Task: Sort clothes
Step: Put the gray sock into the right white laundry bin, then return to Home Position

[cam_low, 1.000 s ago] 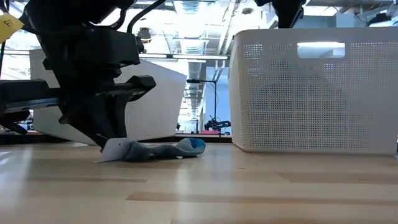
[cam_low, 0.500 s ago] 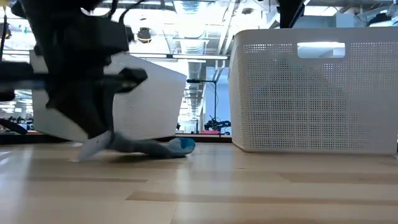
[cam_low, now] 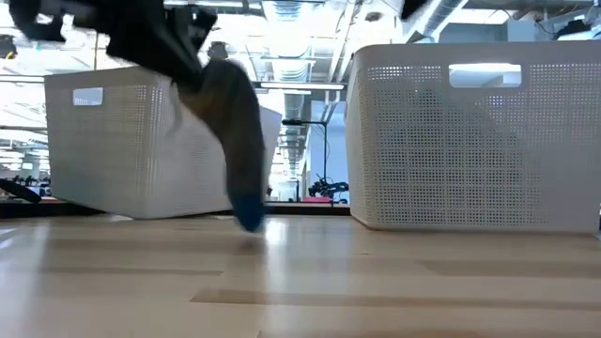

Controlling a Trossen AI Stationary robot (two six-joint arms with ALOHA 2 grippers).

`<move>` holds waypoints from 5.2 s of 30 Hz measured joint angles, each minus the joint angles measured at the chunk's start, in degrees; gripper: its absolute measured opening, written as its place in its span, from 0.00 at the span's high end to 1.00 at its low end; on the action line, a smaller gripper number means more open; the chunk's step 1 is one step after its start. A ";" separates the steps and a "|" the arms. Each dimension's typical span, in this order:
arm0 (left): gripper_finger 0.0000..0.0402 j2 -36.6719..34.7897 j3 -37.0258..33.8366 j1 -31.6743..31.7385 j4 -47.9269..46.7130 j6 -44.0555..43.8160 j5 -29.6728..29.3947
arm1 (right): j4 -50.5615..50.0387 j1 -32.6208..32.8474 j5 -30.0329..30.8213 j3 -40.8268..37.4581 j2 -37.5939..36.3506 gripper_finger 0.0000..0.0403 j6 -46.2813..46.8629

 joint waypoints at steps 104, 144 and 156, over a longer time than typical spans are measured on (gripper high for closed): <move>0.42 -22.20 0.15 -3.00 -0.62 1.77 -7.25 | 20.44 12.17 32.42 0.02 10.18 1.00 -10.45; 0.42 -32.60 0.15 -10.18 -32.42 -23.84 -3.61 | -12.89 -11.91 7.52 -10.79 -13.73 0.98 4.22; 0.42 -33.29 0.15 -14.29 -36.04 -26.03 -8.03 | -11.64 -15.57 4.77 -18.18 -26.46 0.72 6.95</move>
